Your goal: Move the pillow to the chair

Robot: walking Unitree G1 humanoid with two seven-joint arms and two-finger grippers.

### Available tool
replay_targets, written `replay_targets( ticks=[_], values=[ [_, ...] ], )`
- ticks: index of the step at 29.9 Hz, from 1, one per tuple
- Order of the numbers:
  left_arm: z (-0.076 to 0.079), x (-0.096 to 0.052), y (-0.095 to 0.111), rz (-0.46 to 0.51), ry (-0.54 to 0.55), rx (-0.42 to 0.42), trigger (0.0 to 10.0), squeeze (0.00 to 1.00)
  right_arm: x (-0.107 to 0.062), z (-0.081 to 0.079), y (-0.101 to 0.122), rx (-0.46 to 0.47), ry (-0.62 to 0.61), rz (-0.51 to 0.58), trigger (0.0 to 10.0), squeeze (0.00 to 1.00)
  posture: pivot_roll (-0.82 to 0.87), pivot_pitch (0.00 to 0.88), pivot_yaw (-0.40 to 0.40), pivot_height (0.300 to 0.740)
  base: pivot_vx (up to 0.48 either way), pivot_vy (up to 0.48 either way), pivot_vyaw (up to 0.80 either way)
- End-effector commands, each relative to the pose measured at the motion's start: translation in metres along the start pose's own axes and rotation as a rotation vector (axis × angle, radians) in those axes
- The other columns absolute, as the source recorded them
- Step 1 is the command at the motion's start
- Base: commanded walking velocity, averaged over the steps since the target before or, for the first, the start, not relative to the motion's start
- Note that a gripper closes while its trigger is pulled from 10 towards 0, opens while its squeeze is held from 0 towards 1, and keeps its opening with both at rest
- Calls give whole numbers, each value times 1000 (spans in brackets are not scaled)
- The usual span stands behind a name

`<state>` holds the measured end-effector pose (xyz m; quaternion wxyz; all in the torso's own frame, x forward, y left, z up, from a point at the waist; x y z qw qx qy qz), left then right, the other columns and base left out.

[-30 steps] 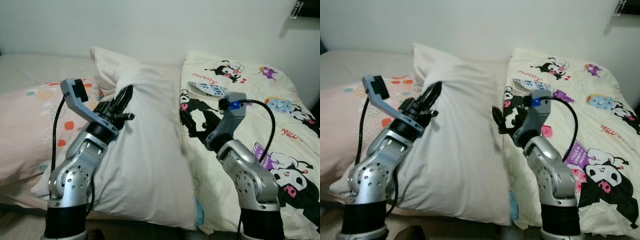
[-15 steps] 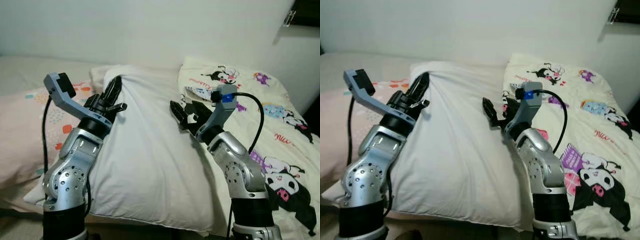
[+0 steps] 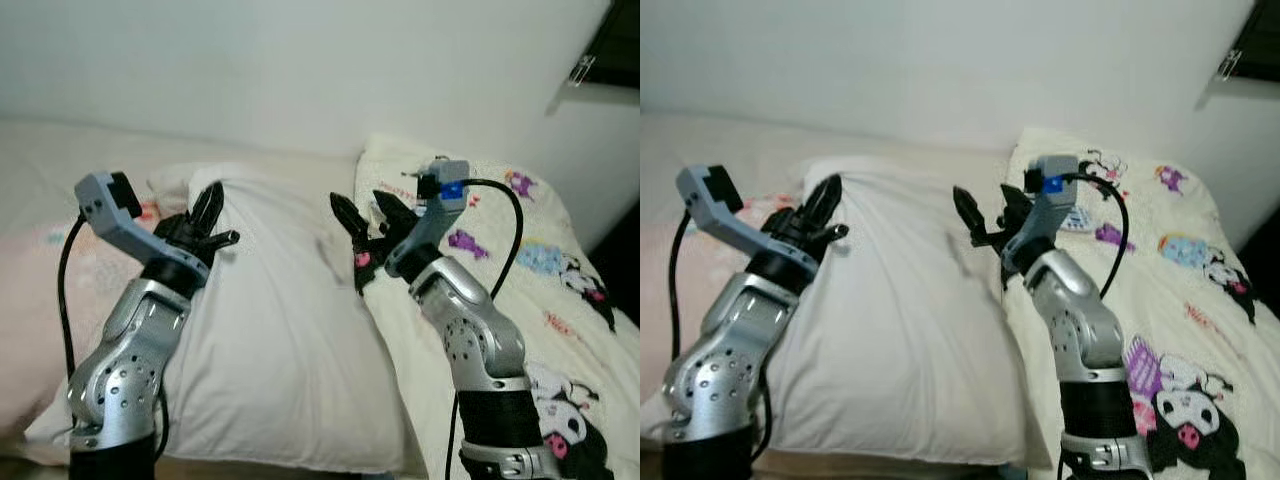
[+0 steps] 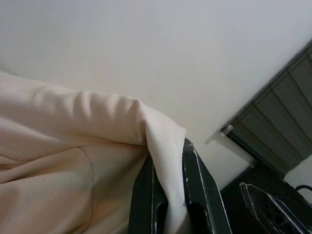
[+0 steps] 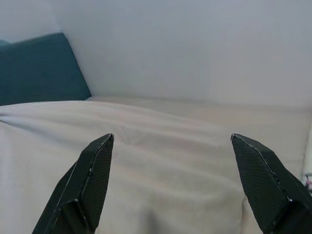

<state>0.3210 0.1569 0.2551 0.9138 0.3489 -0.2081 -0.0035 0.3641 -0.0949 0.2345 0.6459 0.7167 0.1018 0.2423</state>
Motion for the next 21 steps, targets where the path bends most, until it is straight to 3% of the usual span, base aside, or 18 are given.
replay_targets(
  ticks=[1, 5, 15, 21],
  values=[
    [26, 2, 15, 50, -101, 30, 10000, 0, 1, -1, 0, 7, 8, 6, 10000, 0, -83, 0, -115, 680, -480, 0, 0],
    [30, 8, 12, 27, -108, 69, 10000, 0, 2, -3, 0, 13, 19, 12, 10000, 0, -82, 0, -113, 700, -480, 0, 0],
    [31, 8, 6, 14, -110, 69, 10000, 0, 2, -3, 2, 10, 24, 22, 10000, 0, -81, 0, -112, 740, -480, 0, 0],
    [25, 7, 6, 25, -87, 71, 10000, 0, 1, -3, 2, 13, 26, 24, 10000, 0, -84, 0, -109, 740, -119, 0, 0]
  ],
)
Point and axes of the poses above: a point about 5 cm out from each wrist's last joint towards the gripper, its own x axis pointing out of the wrist towards the gripper, its own y axis along the axis of the wrist's last joint, z = x × y, the point moved 4 cm from there along x, pointing out of the wrist towards the gripper, and after that the axes turned 10 degrees about -x, right-handed, at the moved point
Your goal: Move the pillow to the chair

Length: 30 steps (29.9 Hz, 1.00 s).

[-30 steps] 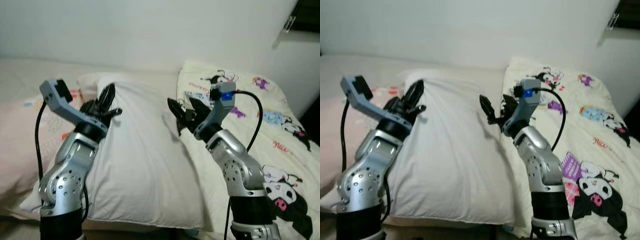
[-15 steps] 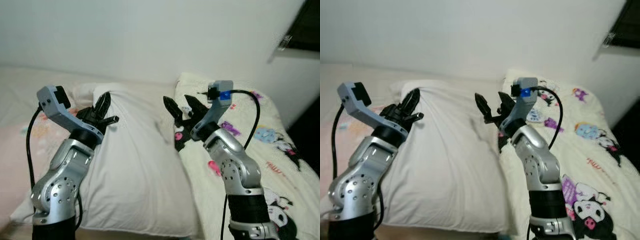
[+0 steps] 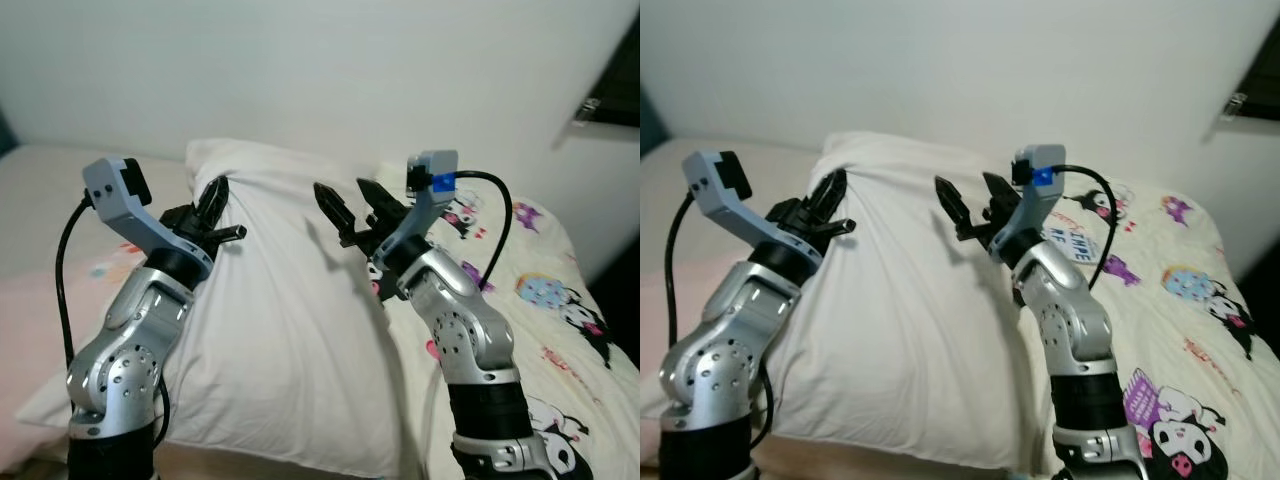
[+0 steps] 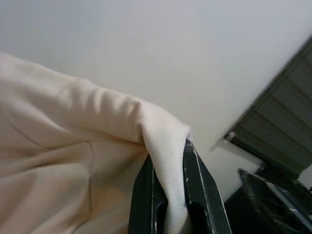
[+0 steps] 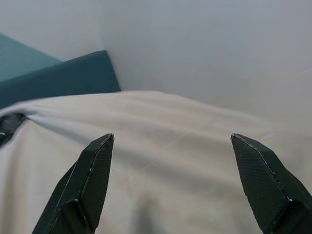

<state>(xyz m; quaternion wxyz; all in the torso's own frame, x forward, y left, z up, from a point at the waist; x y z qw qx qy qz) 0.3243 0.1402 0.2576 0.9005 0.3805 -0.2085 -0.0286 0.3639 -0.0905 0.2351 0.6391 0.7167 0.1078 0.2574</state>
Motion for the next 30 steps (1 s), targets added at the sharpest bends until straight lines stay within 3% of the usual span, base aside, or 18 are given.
replay_targets(
  ticks=[1, 7, 8, 13, 15, 20, 23, 30],
  values=[
    [13, 0, 18, 86, -61, 17, 10000, 0, -1, 1, 2, 3, -5, 10, 10000, 0, -84, 0, -109, 740, 0, 0, 0],
    [7, 0, 11, 57, -30, 86, 10000, 0, -1, 2, 2, 0, -5, 11, 10000, 0, -83, 0, -109, 740, 0, 0, 0],
    [2, 0, 5, 30, -4, 150, 10000, 0, -1, 2, 2, 2, -7, 14, 10000, 0, -84, 0, -109, 740, 0, 0, 0],
    [-4, -3, -4, 4, 30, 225, 10000, 0, -2, 0, 4, 5, 9, 35, 10000, 0, -82, 0, -111, 740, 0, 0, 0],
    [-4, -3, -4, 4, 30, 225, 10000, 0, -2, 0, 4, 5, 9, 35, 10000, 0, -82, 0, -111, 740, 0, 0, 0],
    [-16, -12, -9, 8, 103, 299, 10000, 0, -6, -10, 5, -28, 84, 50, 10000, 0, -78, 0, -110, 740, 0, 0, 694],
    [-29, -20, 12, 134, 212, 337, 10000, 0, -7, -23, 5, -82, 156, 59, 10000, 0, -76, 0, -112, 740, 0, 0, 794],
    [-47, -28, 54, 283, 354, 419, 10000, 0, -8, -34, 6, -103, 210, 66, 10000, 0, -68, 0, -119, 740, 0, 0, 788]
  ],
)
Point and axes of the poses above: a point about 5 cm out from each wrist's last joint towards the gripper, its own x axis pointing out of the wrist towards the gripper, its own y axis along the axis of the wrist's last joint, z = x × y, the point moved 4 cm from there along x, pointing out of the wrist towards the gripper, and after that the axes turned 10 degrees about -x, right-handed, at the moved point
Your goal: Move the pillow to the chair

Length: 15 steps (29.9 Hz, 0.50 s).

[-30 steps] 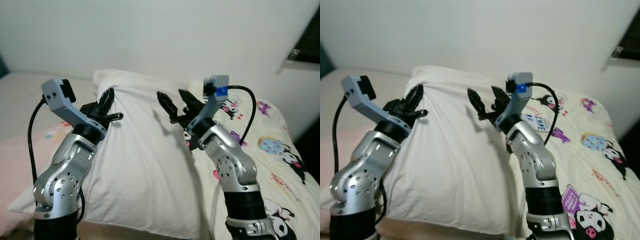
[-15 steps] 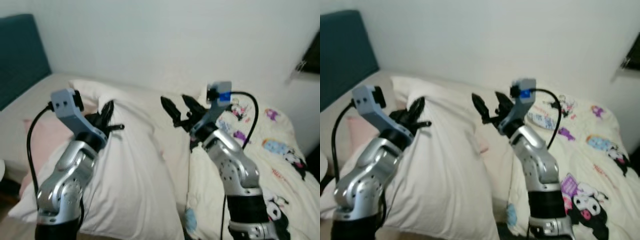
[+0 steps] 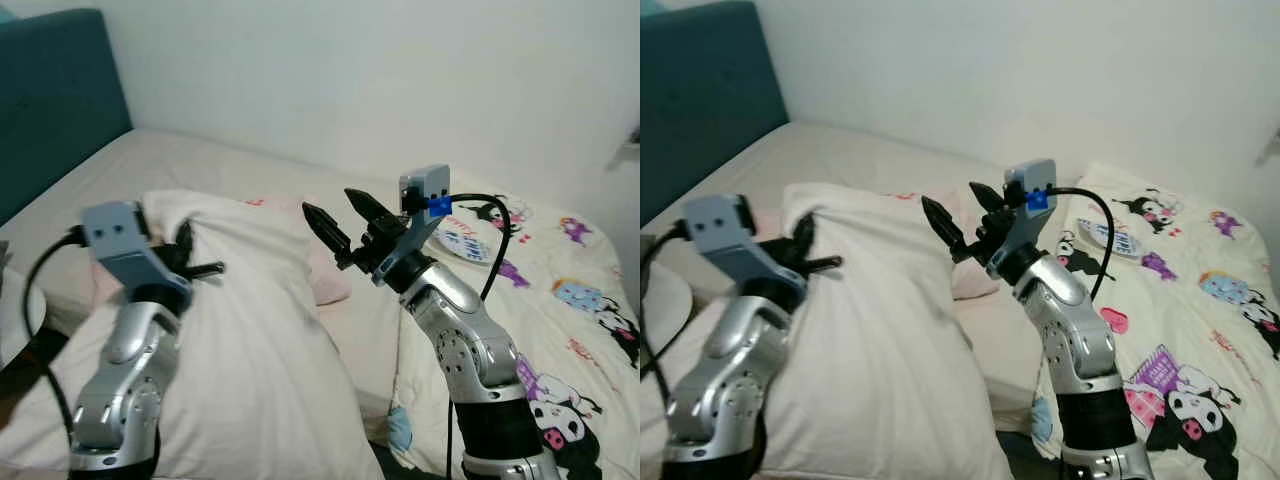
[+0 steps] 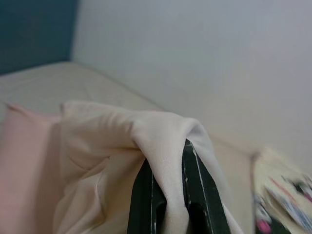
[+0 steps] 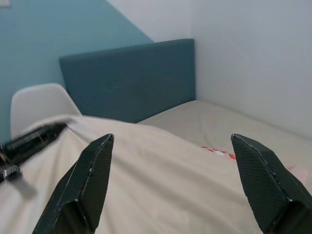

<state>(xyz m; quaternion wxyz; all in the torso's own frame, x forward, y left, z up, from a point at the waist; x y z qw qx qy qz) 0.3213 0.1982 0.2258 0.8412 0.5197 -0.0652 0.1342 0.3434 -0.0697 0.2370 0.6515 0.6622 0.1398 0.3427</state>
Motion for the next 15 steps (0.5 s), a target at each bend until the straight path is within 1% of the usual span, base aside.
replay_targets(
  ticks=[1, 3, 4, 8, 9, 11, 13, 15],
  values=[
    [-10, 2, 42, 190, 45, 45, 10000, 0, 1, -7, 4, -15, 27, 21, 10000, 0, -66, 0, -119, 740, 0, 0, 788],
    [-10, 2, 42, 190, 45, 45, 10000, 0, 1, -7, 4, -15, 27, 21, 10000, 0, -66, 0, -119, 740, 0, 0, 788],
    [-16, 4, 50, 217, 77, 61, 10000, 0, 1, -8, 3, -15, 34, 22, 10000, 0, -64, 0, -119, 740, 0, 0, 788],
    [-15, 5, 48, 206, 63, 55, 10000, 0, 0, -9, 1, -16, 36, 17, 10000, 0, -64, 0, -119, 740, 0, 0, 788],
    [-6, 3, 38, 174, 17, 68, 10000, 0, -1, -10, -3, -20, 40, 7, 10000, 0, -67, 0, -118, 740, 0, 0, 788],
    [6, -3, 23, 129, -33, 92, 10000, 0, -4, -11, -9, -32, 46, -10, 10000, 0, -69, 0, -116, 740, 0, 0, 788],
    [13, -7, 14, 106, -54, 87, 10000, 0, -6, -13, -13, -45, 55, -23, 10000, 0, -69, 0, -116, 740, 0, 0, 788],
    [20, -15, 1, 66, -69, 61, 10000, 0, -10, -19, -20, -47, 67, -39, 10000, 0, -67, 0, -117, 740, 0, 0, 788]
  ],
)
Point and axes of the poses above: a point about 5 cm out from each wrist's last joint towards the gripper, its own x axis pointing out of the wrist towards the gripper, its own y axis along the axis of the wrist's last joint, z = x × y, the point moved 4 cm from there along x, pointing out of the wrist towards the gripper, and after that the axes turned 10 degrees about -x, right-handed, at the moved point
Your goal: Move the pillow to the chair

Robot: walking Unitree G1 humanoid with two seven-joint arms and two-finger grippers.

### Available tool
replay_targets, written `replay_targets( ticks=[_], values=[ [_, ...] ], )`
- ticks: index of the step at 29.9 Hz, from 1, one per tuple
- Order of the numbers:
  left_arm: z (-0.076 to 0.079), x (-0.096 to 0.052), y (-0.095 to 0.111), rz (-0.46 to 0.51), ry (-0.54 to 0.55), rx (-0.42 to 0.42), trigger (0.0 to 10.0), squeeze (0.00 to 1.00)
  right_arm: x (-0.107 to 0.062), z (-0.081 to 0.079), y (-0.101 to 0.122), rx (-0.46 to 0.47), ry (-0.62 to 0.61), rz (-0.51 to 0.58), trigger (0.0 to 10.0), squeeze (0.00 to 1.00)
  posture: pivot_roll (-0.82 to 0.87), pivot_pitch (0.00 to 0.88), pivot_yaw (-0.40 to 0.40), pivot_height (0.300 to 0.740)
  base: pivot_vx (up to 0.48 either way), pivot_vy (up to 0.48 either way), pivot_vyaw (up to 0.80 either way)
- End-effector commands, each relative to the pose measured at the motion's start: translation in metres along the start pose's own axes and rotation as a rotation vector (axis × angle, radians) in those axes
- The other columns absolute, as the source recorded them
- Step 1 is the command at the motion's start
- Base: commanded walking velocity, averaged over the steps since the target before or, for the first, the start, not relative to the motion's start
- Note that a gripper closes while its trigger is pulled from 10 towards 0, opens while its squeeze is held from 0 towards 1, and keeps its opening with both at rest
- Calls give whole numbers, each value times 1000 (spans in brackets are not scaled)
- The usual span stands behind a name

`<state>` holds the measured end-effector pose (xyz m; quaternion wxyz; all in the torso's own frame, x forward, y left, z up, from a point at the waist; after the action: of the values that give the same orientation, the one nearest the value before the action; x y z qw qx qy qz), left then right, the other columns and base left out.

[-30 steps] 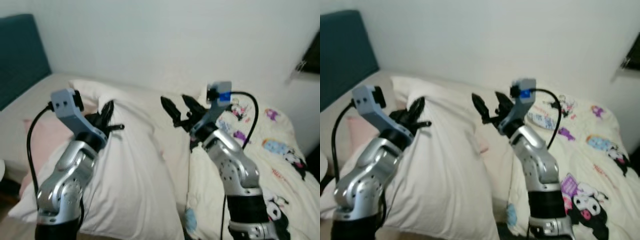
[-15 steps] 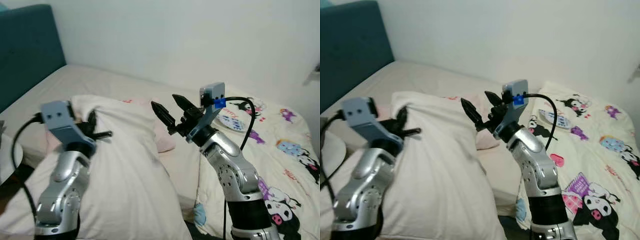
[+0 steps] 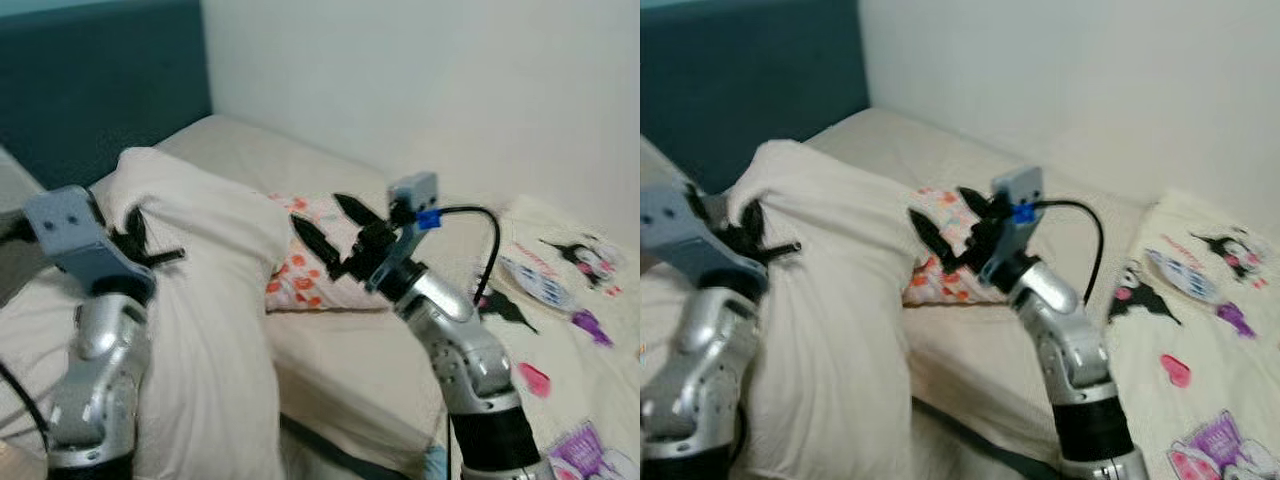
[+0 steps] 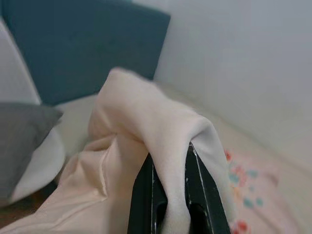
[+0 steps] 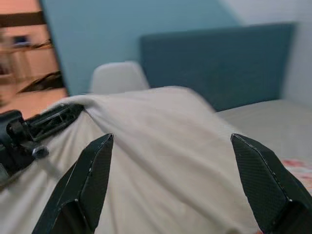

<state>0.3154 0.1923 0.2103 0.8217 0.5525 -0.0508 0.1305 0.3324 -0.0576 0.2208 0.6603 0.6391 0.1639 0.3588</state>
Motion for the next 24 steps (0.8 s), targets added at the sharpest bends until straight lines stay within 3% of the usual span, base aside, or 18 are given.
replay_targets(
  ticks=[1, 12, 24],
  values=[
    [22, -9, 12, 72, -78, -26, 10000, 0, -6, -4, -8, -19, 8, -21, 10000, 0, -65, 0, -118, 740, 0, 0, 788],
    [17, -27, -1, 38, -29, -15, 10000, 0, -8, -14, -9, -57, 41, -21, 10000, 0, -62, 0, -112, 740, 0, 0, 788],
    [19, -14, 16, 109, -30, -3, 10000, 0, -6, -17, -10, -70, 57, -13, 10000, 0, -56, 0, -108, 740, 0, 0, 788]
  ],
)
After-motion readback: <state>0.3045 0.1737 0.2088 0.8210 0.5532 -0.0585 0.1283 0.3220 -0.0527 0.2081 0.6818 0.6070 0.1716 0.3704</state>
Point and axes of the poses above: a point about 5 cm out from each wrist's last joint towards the gripper, its own x axis pointing out of the wrist towards the gripper, its own y axis along the axis of the wrist's last joint, z = x × y, the point moved 4 cm from there along x, pointing out of the wrist towards the gripper, and after that the axes turned 10 degrees about -x, right-handed, at the moved point
